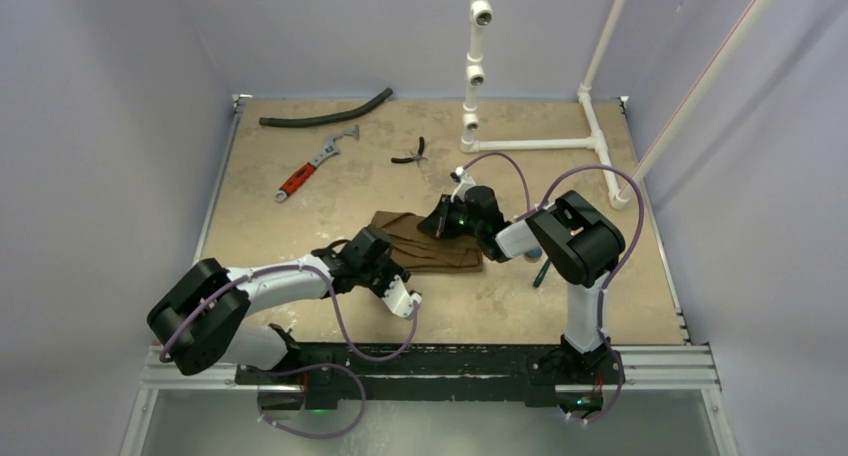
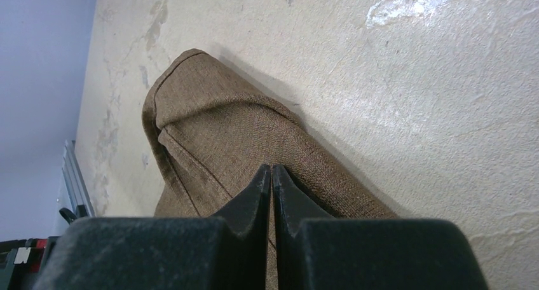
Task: Fold the napkin into a case and place the utensils inside
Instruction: Smooth out the 2/3-rectangle-folded napkin at the center of the board.
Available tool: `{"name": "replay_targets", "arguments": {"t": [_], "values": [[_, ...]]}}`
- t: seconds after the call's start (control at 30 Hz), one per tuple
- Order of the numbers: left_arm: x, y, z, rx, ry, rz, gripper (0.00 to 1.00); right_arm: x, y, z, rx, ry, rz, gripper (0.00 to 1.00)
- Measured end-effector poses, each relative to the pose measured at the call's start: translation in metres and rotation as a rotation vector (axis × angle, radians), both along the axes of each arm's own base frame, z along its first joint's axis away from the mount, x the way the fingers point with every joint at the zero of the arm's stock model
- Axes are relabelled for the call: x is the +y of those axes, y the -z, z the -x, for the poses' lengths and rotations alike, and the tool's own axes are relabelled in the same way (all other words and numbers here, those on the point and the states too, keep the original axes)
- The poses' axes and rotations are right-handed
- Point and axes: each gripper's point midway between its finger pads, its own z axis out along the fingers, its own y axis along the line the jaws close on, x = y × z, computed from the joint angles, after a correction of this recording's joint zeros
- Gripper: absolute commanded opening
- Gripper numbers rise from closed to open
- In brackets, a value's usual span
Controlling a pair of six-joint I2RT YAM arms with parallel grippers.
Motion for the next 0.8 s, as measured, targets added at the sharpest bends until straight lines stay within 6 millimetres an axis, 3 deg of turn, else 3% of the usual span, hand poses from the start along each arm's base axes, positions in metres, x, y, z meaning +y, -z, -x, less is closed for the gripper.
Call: {"name": "replay_targets", "arguments": {"t": [0.2,0.27,0.43,0.6,0.8], "values": [[0.005,0.001,-0.003,-0.016,-0.034,-0.005,0.12,0.0,0.0,0.001,-0.008,-0.01,0.005,0.07],[0.005,-0.002,-0.003,-0.013,-0.046,0.002,0.0,0.0,0.0,0.001,-0.014,-0.014,0.009,0.08],[0.003,-0.015,-0.004,-0.012,-0.074,0.03,0.0,0.0,-0.002,0.002,-0.042,-0.036,0.02,0.14],[0.001,-0.019,-0.002,0.03,-0.092,0.031,0.0,-0.001,-0.006,0.012,-0.085,-0.088,0.03,0.34],[0.001,-0.021,0.003,0.115,-0.105,0.028,0.0,-0.013,-0.026,0.042,-0.247,-0.186,0.009,0.5]]}}
